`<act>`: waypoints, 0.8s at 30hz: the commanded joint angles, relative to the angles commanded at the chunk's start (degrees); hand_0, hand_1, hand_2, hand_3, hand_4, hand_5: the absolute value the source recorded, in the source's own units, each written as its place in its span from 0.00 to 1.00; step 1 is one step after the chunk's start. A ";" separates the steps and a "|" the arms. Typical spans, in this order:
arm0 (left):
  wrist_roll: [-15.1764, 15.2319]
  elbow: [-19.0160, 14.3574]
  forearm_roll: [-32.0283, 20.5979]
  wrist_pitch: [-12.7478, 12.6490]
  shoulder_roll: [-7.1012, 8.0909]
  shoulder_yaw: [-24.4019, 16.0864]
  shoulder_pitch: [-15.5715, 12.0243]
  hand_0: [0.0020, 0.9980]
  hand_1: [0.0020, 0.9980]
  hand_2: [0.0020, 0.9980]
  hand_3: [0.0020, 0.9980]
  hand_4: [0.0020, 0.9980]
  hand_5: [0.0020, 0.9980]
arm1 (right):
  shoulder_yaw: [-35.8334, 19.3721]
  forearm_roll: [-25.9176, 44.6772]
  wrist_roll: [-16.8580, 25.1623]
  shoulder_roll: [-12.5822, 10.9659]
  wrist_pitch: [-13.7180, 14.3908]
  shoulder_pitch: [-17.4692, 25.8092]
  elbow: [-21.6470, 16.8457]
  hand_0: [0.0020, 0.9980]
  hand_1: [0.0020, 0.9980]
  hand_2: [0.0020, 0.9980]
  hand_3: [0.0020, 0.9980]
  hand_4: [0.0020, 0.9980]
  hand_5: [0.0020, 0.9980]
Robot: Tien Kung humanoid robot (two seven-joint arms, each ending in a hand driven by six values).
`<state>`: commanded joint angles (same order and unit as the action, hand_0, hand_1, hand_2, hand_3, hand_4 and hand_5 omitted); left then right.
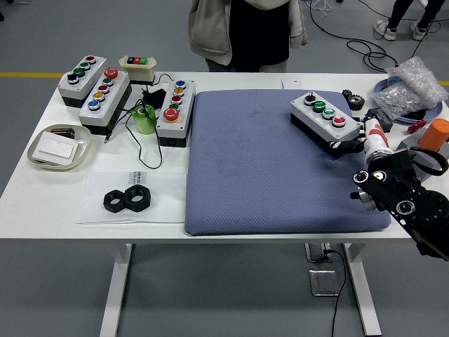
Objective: Pick up the button,place it on the desk,press the button,press the button
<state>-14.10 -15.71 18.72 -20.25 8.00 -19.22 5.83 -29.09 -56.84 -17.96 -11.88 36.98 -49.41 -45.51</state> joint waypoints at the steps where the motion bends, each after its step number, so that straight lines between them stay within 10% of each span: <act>1: -0.02 0.01 0.05 0.02 0.00 -0.05 0.00 0.75 0.78 0.86 0.77 0.55 1.00 | 0.14 0.09 0.53 -0.37 0.00 0.16 -0.42 0.59 0.40 0.45 0.56 0.67 0.00; 11: 0.10 0.08 -0.33 -0.05 -0.08 0.09 0.07 0.75 0.78 0.86 0.77 0.55 1.00 | -1.59 8.18 7.47 -3.67 -1.35 2.43 -4.11 0.49 0.38 0.44 0.56 0.64 0.00; 24: 0.23 0.12 -0.71 -0.06 -0.15 0.27 0.07 0.75 0.79 0.86 0.77 0.55 1.00 | -7.31 18.07 12.55 -8.43 -10.52 6.17 -8.92 0.44 0.37 0.43 0.56 0.70 0.00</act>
<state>-13.87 -15.60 18.01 -20.31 7.85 -18.95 5.90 -36.40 -38.77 -5.41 -20.31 26.46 -43.24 -54.43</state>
